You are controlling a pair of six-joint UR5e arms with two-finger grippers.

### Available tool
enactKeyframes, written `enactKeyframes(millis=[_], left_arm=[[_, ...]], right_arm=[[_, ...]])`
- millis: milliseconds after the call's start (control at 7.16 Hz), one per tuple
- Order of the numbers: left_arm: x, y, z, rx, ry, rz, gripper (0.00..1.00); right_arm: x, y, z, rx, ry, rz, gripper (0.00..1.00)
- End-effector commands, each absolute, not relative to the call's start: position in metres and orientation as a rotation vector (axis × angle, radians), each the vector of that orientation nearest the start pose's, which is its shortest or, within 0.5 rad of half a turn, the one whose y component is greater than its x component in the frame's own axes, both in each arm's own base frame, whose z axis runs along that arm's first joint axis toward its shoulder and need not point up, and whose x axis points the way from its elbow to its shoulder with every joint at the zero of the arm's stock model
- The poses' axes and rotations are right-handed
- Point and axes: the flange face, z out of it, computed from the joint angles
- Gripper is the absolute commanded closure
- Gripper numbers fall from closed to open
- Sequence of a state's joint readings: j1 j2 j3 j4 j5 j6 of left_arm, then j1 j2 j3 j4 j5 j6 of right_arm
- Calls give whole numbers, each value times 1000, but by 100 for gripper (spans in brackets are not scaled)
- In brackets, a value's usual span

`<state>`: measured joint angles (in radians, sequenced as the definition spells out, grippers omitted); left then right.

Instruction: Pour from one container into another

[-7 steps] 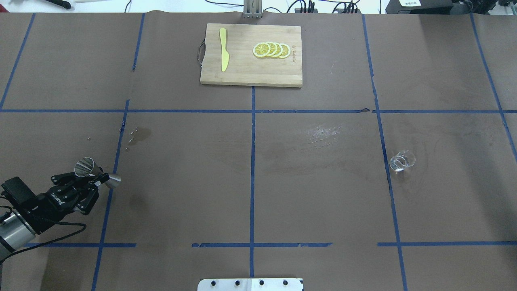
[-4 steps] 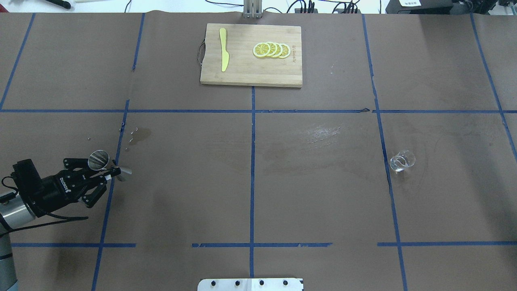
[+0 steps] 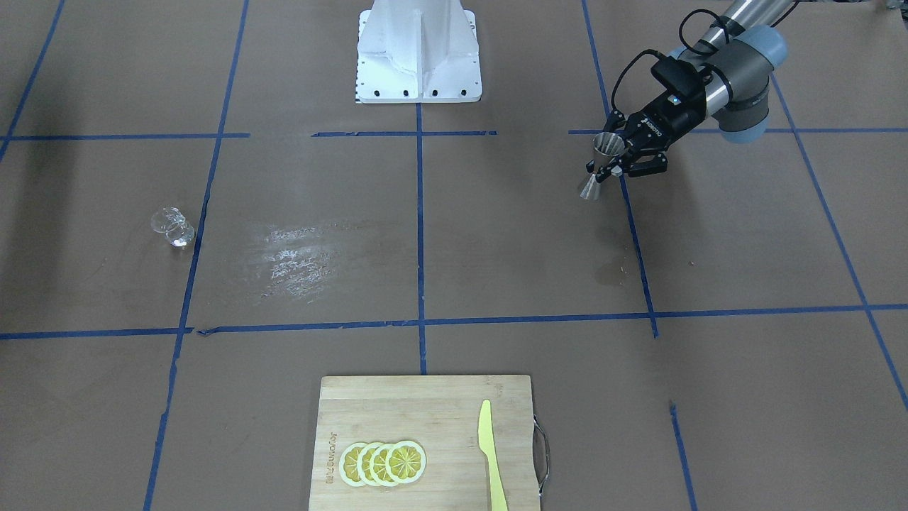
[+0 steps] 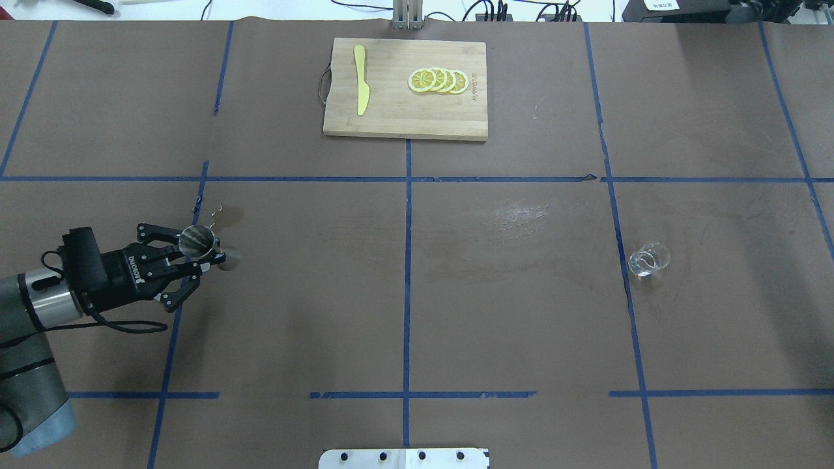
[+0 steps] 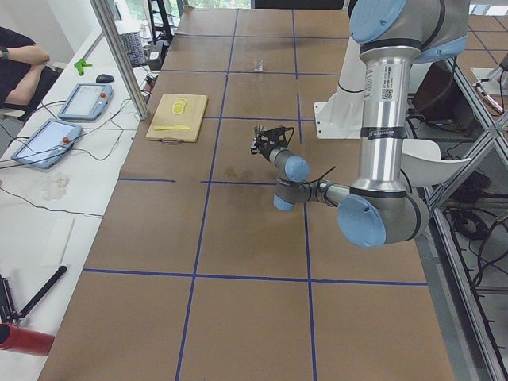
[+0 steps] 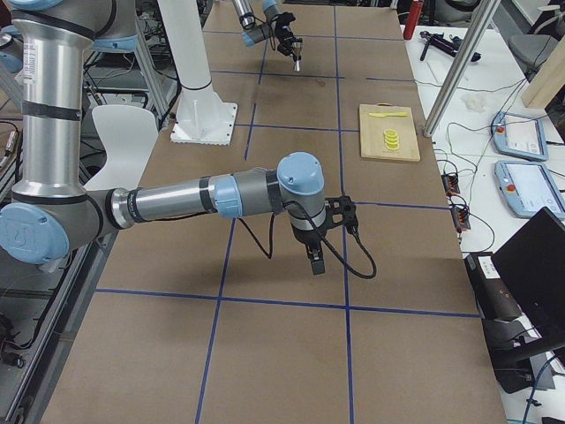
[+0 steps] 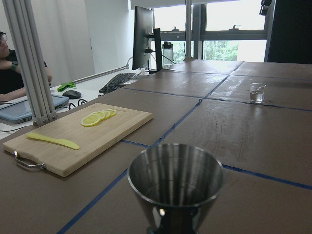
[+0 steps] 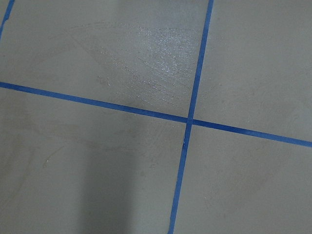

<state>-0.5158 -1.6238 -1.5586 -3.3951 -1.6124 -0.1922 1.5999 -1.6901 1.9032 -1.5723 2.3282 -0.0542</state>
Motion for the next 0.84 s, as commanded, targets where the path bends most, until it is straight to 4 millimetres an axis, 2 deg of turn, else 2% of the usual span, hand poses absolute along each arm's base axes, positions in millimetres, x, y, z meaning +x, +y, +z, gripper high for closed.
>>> enactKeyframes(millis=[0,419,559,698], left_arm=[[393,-397,380,1528,1078,769,100],[459,-437,264,1483,1052,783,100],[468,-441,249,1472,1049,787,100],[479,-445,242,1472,1053,789,100]], right_arm=[[78,-444,551,233,-746,-103,0],[78,-444,551,233,-745,-102,0],[78,-444,550,235,-746,-103,0],[78,-444,548,239,-746,-103,0]])
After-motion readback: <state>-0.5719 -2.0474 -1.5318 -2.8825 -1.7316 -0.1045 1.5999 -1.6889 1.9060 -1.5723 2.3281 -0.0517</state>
